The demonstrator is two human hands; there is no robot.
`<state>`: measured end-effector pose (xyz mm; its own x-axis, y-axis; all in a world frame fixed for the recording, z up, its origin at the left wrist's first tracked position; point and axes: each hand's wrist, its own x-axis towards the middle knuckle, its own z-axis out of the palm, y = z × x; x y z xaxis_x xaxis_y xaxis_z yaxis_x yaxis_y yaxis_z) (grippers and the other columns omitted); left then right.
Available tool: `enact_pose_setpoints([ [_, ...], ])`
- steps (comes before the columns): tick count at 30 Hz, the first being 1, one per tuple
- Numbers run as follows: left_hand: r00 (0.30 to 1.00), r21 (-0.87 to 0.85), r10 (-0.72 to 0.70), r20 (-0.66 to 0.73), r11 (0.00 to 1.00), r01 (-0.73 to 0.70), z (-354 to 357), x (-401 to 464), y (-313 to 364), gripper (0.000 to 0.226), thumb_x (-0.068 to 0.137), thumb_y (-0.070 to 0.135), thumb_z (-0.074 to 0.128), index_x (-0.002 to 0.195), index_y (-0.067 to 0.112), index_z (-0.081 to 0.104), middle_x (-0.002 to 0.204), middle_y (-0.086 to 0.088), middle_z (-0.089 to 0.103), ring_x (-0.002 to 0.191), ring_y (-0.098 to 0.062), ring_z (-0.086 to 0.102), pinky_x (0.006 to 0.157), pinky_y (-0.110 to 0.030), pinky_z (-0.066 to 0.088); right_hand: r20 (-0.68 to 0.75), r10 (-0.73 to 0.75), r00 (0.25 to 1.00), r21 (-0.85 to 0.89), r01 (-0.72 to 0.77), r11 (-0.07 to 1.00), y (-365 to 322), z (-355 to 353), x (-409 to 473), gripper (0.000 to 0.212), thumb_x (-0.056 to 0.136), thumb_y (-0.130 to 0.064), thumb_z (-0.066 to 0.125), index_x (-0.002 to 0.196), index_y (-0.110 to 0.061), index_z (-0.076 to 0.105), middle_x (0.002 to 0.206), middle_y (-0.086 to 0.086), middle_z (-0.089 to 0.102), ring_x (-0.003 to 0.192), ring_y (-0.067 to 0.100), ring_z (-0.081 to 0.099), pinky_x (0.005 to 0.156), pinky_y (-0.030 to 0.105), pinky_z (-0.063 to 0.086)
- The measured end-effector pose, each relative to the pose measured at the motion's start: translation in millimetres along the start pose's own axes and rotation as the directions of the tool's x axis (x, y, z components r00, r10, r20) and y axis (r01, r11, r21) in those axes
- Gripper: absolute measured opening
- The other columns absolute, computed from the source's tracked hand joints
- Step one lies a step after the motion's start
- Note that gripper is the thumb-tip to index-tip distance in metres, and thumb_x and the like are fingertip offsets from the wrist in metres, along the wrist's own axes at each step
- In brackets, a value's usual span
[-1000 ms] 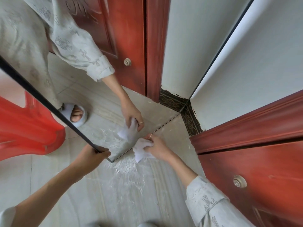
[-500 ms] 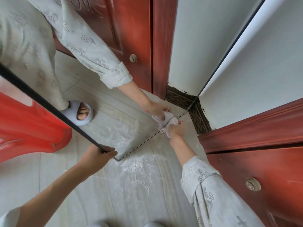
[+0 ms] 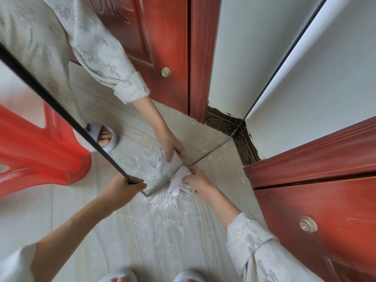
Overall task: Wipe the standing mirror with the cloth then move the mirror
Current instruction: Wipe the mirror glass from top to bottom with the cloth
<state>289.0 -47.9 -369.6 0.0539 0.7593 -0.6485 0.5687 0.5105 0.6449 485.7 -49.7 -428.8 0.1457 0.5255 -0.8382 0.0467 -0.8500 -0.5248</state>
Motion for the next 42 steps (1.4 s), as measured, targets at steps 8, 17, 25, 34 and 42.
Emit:
enact_pose_setpoints([
  [8, 0.996, -0.043, 0.076, 0.054, 0.996, -0.074, 0.1, 2.4, -6.2, 0.018, 0.082, 0.003, 0.059, 0.079, 0.014, 0.045, 0.086, -0.005, 0.039, 0.081, -0.015, 0.034, 0.056, -0.021, 0.024, -0.314, -0.114, 0.943, 0.015, 0.124, 0.992, -15.3, -41.3, -13.1, 0.038, 0.086, 0.005, 0.045, 0.123, -0.004, 0.046, 0.1, 0.009, 0.051, 0.088, 0.021, 0.05, 0.054, 0.023, 0.04],
  [17, 0.994, -0.027, 0.074, 0.084, 0.997, -0.072, 0.0, 4.6, -9.3, 0.017, 0.082, 0.004, 0.058, 0.079, 0.015, 0.045, 0.085, -0.006, 0.039, 0.08, -0.016, 0.034, 0.056, -0.021, 0.025, -0.337, -0.221, 0.915, 0.028, 0.244, 0.969, -23.2, 5.4, -12.8, 0.028, 0.075, 0.008, 0.042, 0.098, -0.007, 0.042, 0.098, 0.02, 0.06, 0.067, 0.026, 0.062, 0.037, 0.018, 0.04],
  [25, 0.992, -0.038, 0.099, 0.074, 0.995, -0.097, -2.4, -0.4, -4.4, 0.018, 0.08, -0.001, 0.058, 0.067, 0.01, 0.052, 0.069, -0.007, 0.036, 0.069, -0.019, 0.03, 0.059, -0.028, 0.023, 0.046, -0.292, 0.955, -0.227, 0.294, 0.928, 3.3, -4.6, -36.6, 0.04, 0.08, 0.005, 0.052, 0.117, -0.008, 0.047, 0.102, 0.005, 0.055, 0.097, 0.019, 0.055, 0.076, 0.027, 0.047],
  [34, 0.965, 0.006, 0.238, -0.111, 0.971, -0.239, -5.6, -27.3, 3.2, 0.003, 0.088, 0.009, 0.056, 0.089, 0.007, 0.055, 0.083, 0.001, 0.059, 0.08, -0.013, 0.055, 0.077, -0.024, 0.042, -0.537, -0.594, 0.6, -0.361, 0.473, 0.804, -55.9, -49.3, -67.2, 0.034, 0.084, 0.009, 0.046, 0.117, 0.002, 0.045, 0.116, 0.019, 0.054, 0.107, 0.03, 0.054, 0.071, 0.011, 0.028],
  [42, 0.951, 0.023, 0.279, -0.134, 0.96, -0.278, -5.6, -33.8, 3.1, 0.023, 0.09, 0.005, 0.051, 0.08, 0.024, 0.042, 0.098, -0.009, 0.061, 0.105, -0.032, 0.059, 0.085, -0.031, 0.041, -0.326, -0.751, 0.574, -0.609, 0.48, 0.632, -34.2, 18.7, -89.6, 0.04, 0.078, 0.009, 0.054, 0.117, 0.001, 0.047, 0.119, 0.016, 0.043, 0.104, 0.032, 0.055, 0.089, 0.032, 0.045],
])
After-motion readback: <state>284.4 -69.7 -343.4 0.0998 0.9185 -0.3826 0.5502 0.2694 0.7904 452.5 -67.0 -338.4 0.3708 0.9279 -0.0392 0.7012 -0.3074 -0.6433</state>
